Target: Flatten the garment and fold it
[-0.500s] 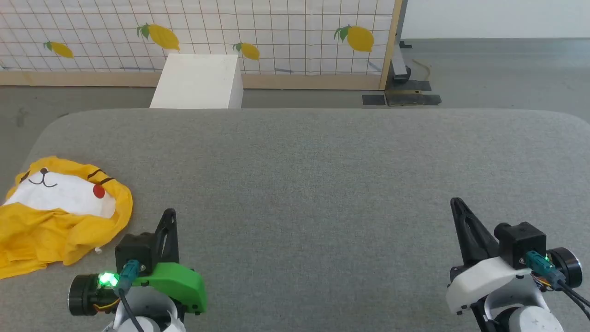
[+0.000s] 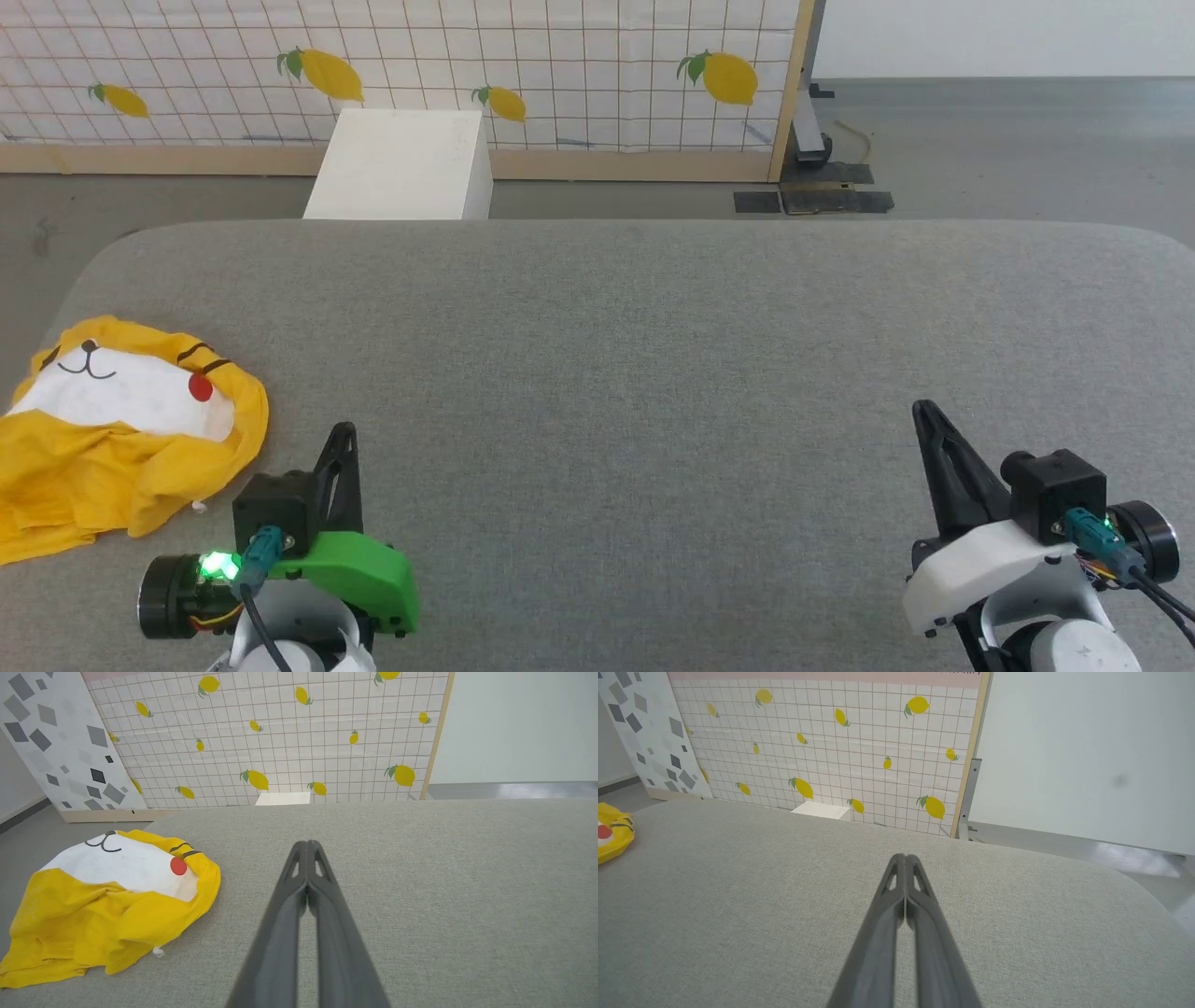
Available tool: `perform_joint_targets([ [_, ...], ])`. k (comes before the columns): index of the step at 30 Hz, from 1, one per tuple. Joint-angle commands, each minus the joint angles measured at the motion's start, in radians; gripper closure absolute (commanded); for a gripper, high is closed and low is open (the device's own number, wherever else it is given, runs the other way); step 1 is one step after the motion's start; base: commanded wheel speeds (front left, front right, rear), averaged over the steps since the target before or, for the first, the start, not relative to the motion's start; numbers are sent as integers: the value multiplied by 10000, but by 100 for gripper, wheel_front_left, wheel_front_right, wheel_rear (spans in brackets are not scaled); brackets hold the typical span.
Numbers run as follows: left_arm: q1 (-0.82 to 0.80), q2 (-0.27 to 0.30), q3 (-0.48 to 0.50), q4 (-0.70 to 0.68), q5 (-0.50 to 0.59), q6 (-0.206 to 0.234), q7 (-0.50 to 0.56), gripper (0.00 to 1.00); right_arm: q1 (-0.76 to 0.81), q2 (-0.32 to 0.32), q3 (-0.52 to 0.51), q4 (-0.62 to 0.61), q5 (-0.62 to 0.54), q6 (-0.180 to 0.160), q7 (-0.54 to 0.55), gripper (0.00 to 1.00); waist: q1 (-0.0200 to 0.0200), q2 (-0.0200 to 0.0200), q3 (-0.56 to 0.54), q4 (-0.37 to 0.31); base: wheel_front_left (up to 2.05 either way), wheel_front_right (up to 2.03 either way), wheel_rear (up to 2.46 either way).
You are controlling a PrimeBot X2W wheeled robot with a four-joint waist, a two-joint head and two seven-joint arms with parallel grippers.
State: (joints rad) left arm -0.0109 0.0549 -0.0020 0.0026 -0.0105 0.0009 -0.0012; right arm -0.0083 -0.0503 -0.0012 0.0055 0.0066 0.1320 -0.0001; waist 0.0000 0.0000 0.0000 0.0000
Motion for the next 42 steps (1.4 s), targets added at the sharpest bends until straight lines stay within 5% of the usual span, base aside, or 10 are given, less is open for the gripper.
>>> perform_joint_targets([
  [1,109,-47,20,-26,105,-9,12,100,83,1,12,-55,-66,-13,1,100,0,0,0,0,0,0,0],
  [29,109,-47,20,-26,105,-9,12,100,83,1,12,-55,-66,-13,1,100,0,0,0,0,0,0,0],
  [30,0,0,-2,0,-2,0,0,0,0,0,0,0,1,0,0,0,0,0,0,0,0,0,0],
  [42,18,-2,-110,150,-174,29,-188,0,60,0,-54,145,253,-1,-190,0,0,0,-1,13,0,0,0],
])
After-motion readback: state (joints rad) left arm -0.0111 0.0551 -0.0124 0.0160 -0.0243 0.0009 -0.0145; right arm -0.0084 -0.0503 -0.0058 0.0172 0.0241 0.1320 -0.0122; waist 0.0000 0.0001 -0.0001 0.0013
